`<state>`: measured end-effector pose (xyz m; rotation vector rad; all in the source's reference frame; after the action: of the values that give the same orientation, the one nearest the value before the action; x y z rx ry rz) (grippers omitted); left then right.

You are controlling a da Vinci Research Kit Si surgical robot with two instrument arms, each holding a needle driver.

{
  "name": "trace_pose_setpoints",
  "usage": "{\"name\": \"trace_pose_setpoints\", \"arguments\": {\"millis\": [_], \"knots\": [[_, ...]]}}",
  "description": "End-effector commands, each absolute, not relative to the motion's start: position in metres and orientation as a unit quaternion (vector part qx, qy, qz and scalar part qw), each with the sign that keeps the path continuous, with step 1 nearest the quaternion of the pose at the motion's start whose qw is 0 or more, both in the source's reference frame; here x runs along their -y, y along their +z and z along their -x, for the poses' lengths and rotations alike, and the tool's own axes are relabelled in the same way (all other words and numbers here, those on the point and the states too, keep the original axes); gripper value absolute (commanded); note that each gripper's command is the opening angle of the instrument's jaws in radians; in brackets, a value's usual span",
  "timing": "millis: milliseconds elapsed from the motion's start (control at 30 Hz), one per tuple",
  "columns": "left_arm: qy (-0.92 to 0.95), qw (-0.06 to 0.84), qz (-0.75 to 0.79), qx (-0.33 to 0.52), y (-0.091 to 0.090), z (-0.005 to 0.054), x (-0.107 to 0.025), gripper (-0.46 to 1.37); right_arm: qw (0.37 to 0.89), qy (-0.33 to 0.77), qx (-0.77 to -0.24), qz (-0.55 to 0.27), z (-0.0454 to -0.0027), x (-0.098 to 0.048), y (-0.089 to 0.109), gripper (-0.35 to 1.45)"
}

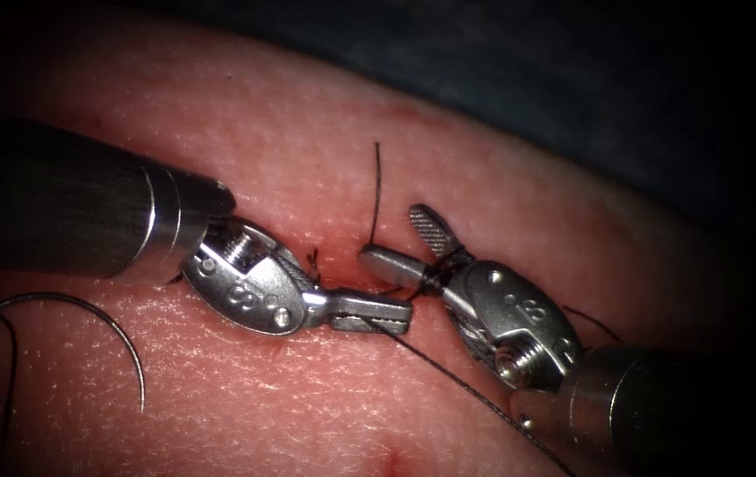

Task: Wound Closure
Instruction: Grab the suture tail with the right driver

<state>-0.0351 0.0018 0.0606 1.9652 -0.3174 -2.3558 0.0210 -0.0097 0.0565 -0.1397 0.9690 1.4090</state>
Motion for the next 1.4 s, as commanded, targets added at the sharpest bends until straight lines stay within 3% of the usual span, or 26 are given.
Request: {"name": "trace_pose_setpoints", "arguments": {"millis": [33, 633, 1400], "knots": [[-0.764, 0.030, -0.637, 0.100, 0.0607, 0.0353, -0.0020, -0.35, 0.655, 0.621, -0.425, 0.062, -0.0210, 0.0094, 0.0568, 0.96], [-0.762, 0.029, -0.639, 0.098, 0.0621, 0.0347, -0.0043, -0.35, 0.668, 0.635, -0.385, 0.054, -0.0211, 0.0067, 0.0601, 0.96], [-0.763, 0.014, -0.640, 0.088, 0.0643, 0.0352, -0.0060, -0.35, 0.663, 0.666, -0.341, -0.023, -0.0243, 0.0048, 0.0650, 0.94]]}}
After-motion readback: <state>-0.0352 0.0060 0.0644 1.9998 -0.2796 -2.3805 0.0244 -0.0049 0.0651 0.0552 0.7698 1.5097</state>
